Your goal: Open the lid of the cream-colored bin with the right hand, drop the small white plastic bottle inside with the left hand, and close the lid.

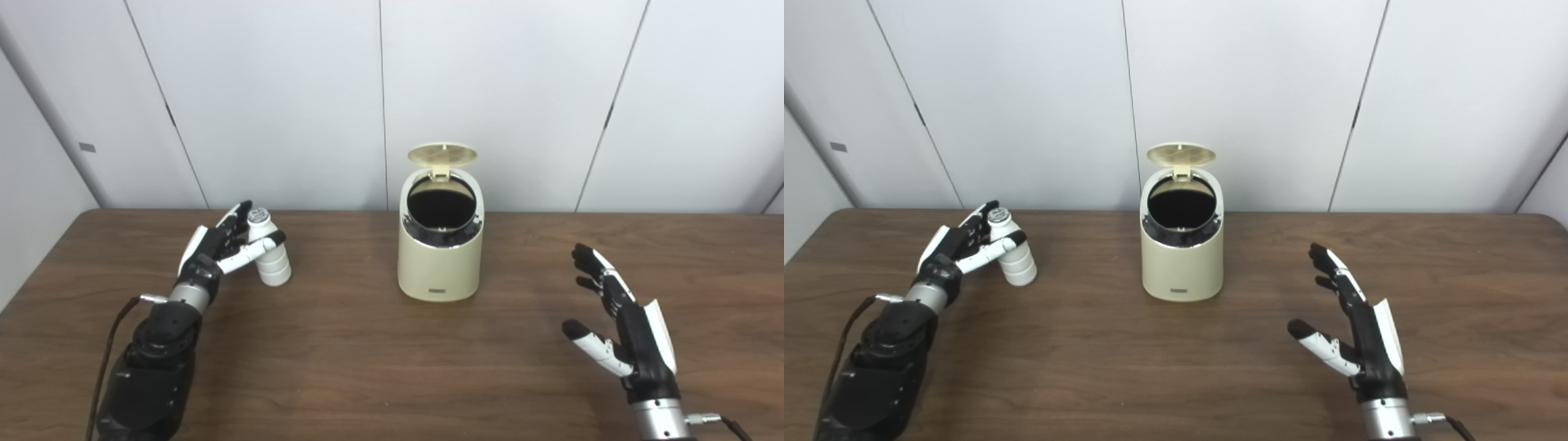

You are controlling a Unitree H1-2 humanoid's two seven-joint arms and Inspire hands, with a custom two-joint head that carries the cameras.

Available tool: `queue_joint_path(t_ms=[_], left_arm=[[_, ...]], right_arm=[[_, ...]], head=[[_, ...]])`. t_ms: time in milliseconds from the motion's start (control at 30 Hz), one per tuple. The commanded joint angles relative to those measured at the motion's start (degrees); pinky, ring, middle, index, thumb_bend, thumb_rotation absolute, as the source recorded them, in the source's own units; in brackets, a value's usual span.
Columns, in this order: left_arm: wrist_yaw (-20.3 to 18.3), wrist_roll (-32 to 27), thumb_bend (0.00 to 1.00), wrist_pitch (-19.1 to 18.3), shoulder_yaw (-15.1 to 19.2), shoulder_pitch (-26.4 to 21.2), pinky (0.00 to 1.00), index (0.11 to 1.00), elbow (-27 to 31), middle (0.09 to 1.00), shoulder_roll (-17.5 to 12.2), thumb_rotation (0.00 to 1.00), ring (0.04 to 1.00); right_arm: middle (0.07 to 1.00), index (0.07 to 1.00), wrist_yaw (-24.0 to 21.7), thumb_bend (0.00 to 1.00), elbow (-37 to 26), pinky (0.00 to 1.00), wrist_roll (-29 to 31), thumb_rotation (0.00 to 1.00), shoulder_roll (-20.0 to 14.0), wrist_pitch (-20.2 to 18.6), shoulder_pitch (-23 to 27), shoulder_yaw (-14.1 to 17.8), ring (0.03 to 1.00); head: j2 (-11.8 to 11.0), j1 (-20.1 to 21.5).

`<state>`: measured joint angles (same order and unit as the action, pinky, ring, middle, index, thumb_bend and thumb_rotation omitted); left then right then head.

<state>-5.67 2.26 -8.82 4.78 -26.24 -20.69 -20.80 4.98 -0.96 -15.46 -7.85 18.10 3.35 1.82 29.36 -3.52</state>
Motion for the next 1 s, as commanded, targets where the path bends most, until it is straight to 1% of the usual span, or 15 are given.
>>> queue_joint_path(t_ms=[0, 100, 233, 400, 433, 567, 600, 667, 700, 767, 800, 833, 867, 900, 967], left_arm=[[0.45, 0.50, 1.00, 2.20, 0.07, -3.61, 0.91, 0.962, 0.67, 0.952, -1.23, 0.45, 0.948], [0.51, 0.80, 1.00, 2.52, -0.28, -4.14, 0.91, 0.959, -0.19, 0.949, -1.15, 0.42, 0.943], [0.81, 2.05, 1.00, 1.47, -1.31, -5.37, 0.92, 0.936, -1.79, 0.926, -1.30, 0.35, 0.936], [2.60, 4.14, 1.00, 2.57, -1.88, -6.78, 0.92, 0.903, -3.77, 0.907, -1.08, 0.26, 0.930], [3.40, 4.42, 1.00, 2.95, -1.71, -7.09, 0.91, 0.891, -4.27, 0.898, -0.83, 0.24, 0.925], [7.72, 5.36, 1.00, 2.93, -0.50, -7.93, 0.83, 0.822, -5.55, 0.827, 0.55, 0.16, 0.863], [9.62, 6.25, 1.00, 3.07, -0.40, -8.18, 0.82, 0.815, -6.13, 0.821, 0.89, 0.15, 0.858], [12.19, 7.32, 0.96, 3.47, -0.33, -8.52, 0.75, 0.757, -7.06, 0.766, 1.33, 0.12, 0.797], [13.69, 7.75, 0.95, 4.08, -0.18, -8.72, 0.74, 0.748, -7.77, 0.758, 1.63, 0.11, 0.788], [15.79, 8.07, 0.91, 4.84, 0.14, -9.04, 0.66, 0.681, -8.77, 0.694, 2.08, 0.05, 0.717], [17.33, 8.51, 0.90, 5.55, 0.31, -9.24, 0.64, 0.670, -9.42, 0.684, 2.33, 0.04, 0.704], [19.53, 8.82, 0.89, 6.51, 0.81, -9.51, 0.60, 0.646, -10.27, 0.654, 2.79, 0.03, 0.664], [21.13, 9.00, 0.64, 7.25, 1.11, -9.72, 0.53, 0.541, -10.92, 0.608, 3.10, 0.04, 0.601], [23.09, 9.58, 0.58, 8.09, 1.35, -9.91, 0.50, 0.511, -11.53, 0.585, 3.37, 0.04, 0.577], [25.09, 9.84, 0.54, 9.84, 1.70, -10.17, 0.48, 0.477, -12.46, 0.543, 3.64, 0.01, 0.538]], right_arm=[[0.872, 0.879, 1.27, 0.89, 0.51, 0.79, -0.37, 0.79, 0.83, 1.87, -0.15, -0.30, 0.865], [0.872, 0.877, 1.43, 0.89, 0.53, 0.79, -0.51, 0.79, 0.92, 1.78, -0.18, -0.29, 0.864], [0.869, 0.877, 1.53, 0.90, 0.49, 0.79, -0.50, 0.80, 0.82, 1.86, -0.26, -0.33, 0.861], [0.875, 0.881, 1.34, 0.91, 0.31, 0.81, 0.25, 0.79, 0.87, 1.47, -0.52, -0.33, 0.872], [0.876, 0.884, 1.30, 0.91, 0.32, 0.81, 0.34, 0.80, 0.86, 1.36, -0.55, -0.32, 0.874], [0.878, 0.887, 1.46, 0.92, 0.06, 0.82, -0.13, 0.81, 0.85, 0.86, -0.78, -0.29, 0.878], [0.877, 0.886, 1.40, 0.92, 0.11, 0.82, 0.17, 0.81, 0.87, 1.07, -0.77, -0.29, 0.877], [0.877, 0.884, 1.37, 0.91, 0.16, 0.82, 0.37, 0.80, 0.85, 1.42, -0.75, -0.32, 0.878], [0.877, 0.883, 1.32, 0.91, 0.07, 0.82, 0.42, 0.80, 0.85, 1.39, -0.80, -0.33, 0.878], [0.875, 0.881, 1.36, 0.91, 0.00, 0.82, 0.29, 0.79, 0.82, 1.44, -0.79, -0.36, 0.874], [0.875, 0.880, 1.35, 0.91, -0.08, 0.81, 0.31, 0.79, 0.84, 1.39, -0.79, -0.37, 0.873], [0.875, 0.879, 1.33, 0.91, -0.36, 0.81, 0.19, 0.79, 0.88, 1.15, -0.85, -0.39, 0.873], [0.874, 0.876, 1.30, 0.91, -0.56, 0.81, 0.12, 0.80, 0.90, 0.95, -0.90, -0.40, 0.872], [0.874, 0.876, 1.30, 0.91, -0.75, 0.81, -0.01, 0.80, 0.90, 0.80, -0.96, -0.41, 0.872], [0.874, 0.875, 1.32, 0.90, -0.86, 0.81, -0.19, 0.80, 0.86, 0.74, -1.03, -0.40, 0.872]], head=[[0.04, 0.03], [0.04, 0.21], [-0.02, 0.27], [-0.01, 0.30], [-0.01, 0.30], [-0.04, 0.22], [-0.04, 0.22], [-0.04, 0.22], [-0.04, 0.22], [-0.03, 0.39], [-0.03, 0.39], [-0.03, 0.39], [-0.03, 0.44], [0.00, 0.45], [0.06, 0.44]])
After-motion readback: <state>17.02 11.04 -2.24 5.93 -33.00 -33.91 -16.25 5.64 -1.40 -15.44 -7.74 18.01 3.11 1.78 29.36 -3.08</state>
